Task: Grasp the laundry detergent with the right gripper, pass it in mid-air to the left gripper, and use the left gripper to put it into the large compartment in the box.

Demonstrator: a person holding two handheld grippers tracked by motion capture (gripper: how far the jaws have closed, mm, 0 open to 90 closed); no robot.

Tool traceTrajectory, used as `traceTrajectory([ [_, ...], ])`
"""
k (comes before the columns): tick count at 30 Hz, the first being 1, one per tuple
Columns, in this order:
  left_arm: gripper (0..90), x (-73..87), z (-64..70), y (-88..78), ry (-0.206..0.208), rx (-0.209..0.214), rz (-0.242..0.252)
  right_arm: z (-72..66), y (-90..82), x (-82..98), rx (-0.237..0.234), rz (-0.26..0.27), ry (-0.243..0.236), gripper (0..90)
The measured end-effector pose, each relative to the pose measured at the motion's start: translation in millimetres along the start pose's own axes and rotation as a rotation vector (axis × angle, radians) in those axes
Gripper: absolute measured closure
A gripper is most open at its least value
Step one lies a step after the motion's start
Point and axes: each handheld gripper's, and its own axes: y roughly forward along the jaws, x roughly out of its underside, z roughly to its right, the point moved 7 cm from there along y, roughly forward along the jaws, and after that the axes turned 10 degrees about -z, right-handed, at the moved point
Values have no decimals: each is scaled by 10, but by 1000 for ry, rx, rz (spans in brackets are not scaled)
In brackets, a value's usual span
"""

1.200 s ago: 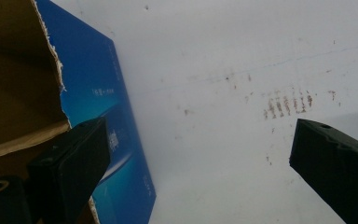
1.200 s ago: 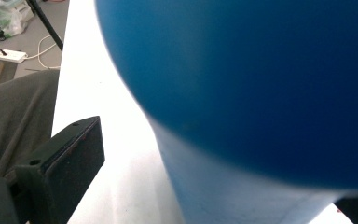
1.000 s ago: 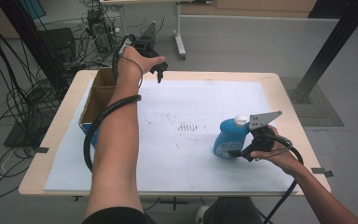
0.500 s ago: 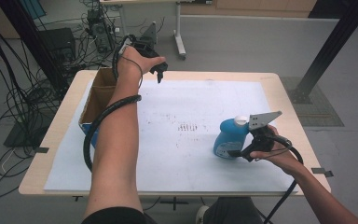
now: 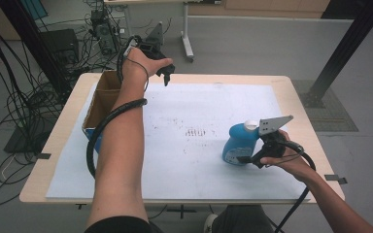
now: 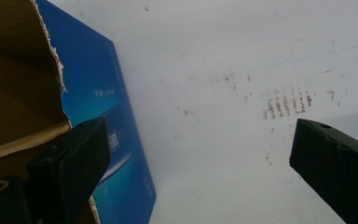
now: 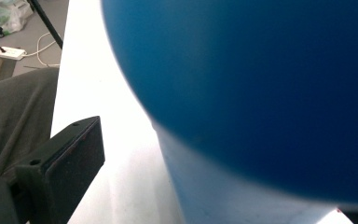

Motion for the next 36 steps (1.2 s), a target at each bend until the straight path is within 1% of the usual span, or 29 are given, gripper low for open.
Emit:
traceTrajectory([
  [30, 58, -9, -6, 7, 2, 2, 0, 11, -6, -5, 5, 3, -2, 20],
  [36, 57, -5, -10, 12, 0, 5, 1, 4, 12, -3, 8, -5, -7, 22],
])
